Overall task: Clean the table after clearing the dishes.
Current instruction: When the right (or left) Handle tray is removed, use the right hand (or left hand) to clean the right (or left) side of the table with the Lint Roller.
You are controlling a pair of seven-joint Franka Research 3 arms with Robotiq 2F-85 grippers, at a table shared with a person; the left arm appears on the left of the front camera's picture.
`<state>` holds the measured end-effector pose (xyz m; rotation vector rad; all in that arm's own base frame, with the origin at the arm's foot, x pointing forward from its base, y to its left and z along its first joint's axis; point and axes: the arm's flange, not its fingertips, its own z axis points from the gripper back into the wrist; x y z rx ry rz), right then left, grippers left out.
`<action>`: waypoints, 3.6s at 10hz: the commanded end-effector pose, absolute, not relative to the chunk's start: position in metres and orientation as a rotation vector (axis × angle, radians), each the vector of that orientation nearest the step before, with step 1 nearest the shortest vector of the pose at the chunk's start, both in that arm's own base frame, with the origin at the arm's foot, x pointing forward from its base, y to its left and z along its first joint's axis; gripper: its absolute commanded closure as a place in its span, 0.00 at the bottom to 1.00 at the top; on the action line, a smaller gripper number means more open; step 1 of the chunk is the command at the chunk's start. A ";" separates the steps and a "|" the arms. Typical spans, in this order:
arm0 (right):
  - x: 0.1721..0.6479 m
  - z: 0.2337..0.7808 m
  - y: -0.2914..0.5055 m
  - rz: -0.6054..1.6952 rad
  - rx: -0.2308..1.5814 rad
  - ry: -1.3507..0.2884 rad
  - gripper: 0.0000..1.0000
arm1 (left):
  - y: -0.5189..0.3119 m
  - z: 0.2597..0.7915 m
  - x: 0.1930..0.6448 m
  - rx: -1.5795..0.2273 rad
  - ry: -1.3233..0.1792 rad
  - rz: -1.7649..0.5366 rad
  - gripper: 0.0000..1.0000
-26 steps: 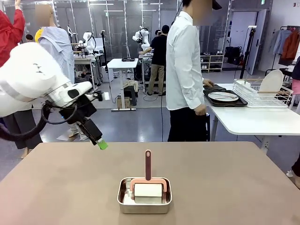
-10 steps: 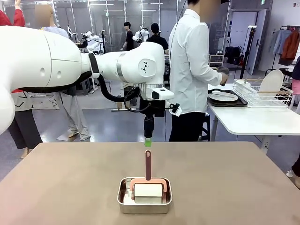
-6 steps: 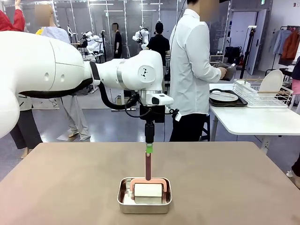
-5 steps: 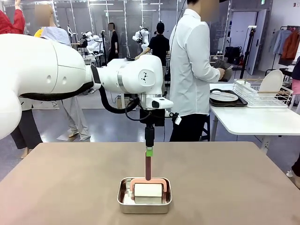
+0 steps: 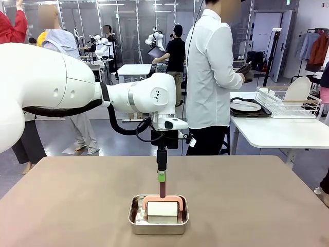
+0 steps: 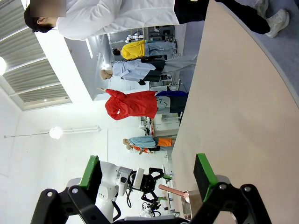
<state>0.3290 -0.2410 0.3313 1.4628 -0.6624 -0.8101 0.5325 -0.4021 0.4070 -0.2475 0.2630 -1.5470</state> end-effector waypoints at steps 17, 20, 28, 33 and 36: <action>0.326 0.334 -0.242 -0.793 1.461 -0.657 0.00 | -0.386 0.415 0.518 -0.310 0.276 -1.469 1.00; 0.326 0.334 -0.242 -0.793 1.461 -0.657 0.00 | -0.304 0.475 0.476 -0.377 0.024 -1.063 1.00; 0.326 0.334 -0.242 -0.793 1.461 -0.657 0.00 | -0.131 0.424 0.412 -0.504 -0.302 -0.012 1.00; 0.326 0.334 -0.242 -0.793 1.461 -0.657 0.00 | -0.107 0.428 0.405 -0.525 -0.299 -0.184 1.00; 0.326 0.334 -0.242 -0.793 1.461 -0.657 0.00 | -0.107 0.419 0.428 -0.570 -0.313 -0.095 0.78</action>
